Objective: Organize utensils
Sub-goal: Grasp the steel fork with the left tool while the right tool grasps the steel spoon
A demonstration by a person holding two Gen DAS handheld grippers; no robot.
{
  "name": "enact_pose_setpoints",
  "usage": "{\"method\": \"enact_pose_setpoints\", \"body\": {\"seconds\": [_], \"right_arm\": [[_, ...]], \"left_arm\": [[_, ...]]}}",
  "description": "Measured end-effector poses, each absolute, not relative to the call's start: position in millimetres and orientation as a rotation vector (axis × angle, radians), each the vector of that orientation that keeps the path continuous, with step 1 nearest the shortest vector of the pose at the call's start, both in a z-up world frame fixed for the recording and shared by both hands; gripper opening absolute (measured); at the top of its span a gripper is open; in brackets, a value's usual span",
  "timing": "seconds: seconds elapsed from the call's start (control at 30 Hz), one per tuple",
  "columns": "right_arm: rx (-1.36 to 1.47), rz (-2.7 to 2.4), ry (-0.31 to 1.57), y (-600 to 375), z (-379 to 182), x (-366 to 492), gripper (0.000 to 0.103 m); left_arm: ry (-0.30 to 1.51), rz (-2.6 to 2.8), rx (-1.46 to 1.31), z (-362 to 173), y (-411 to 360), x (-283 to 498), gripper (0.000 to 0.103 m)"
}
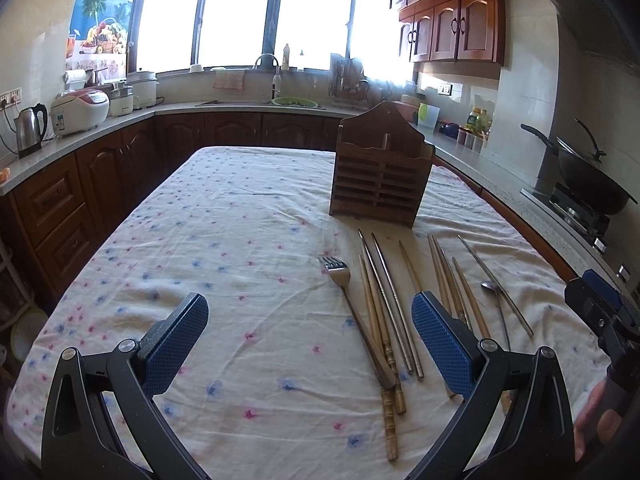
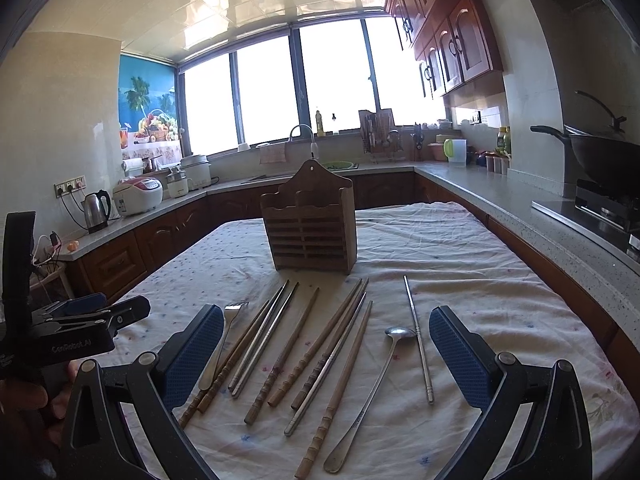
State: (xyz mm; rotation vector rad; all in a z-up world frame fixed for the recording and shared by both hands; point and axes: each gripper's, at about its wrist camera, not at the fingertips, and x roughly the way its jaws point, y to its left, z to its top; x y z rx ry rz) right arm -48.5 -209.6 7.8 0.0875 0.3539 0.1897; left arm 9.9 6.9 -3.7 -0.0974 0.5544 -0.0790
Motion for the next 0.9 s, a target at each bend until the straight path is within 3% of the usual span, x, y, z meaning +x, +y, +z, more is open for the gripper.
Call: {"method": "enact_pose_setpoints", "body": {"seconds": [0.2,0.4,0.5,0.73,0.9], "right_arm": [[0.131,0.194,0.447,-217,2,-29,0.103],[0.187,0.203,0.522,-226,-5,-11,0.102],[0.233,0.208,0.573,-234,-10,0,0.094],[0.37,0.234,0.779,-249,-36,35,0.063],[0.419,0.242,0.872,-255,-54,53,0.062]], "left_arm": [[0.625,-0.116,-0.134,-10,9,30,0.102],[0.731,-0.178,-0.214,-22,14,57,0.091],[0.791,-0.215,-0.262,-28,16,76,0.083],[0.916,-0.275,-0.314,-44,11,117,0.066],[0.999,-0.318,-0.345,-58,8,141,0.05]]}}
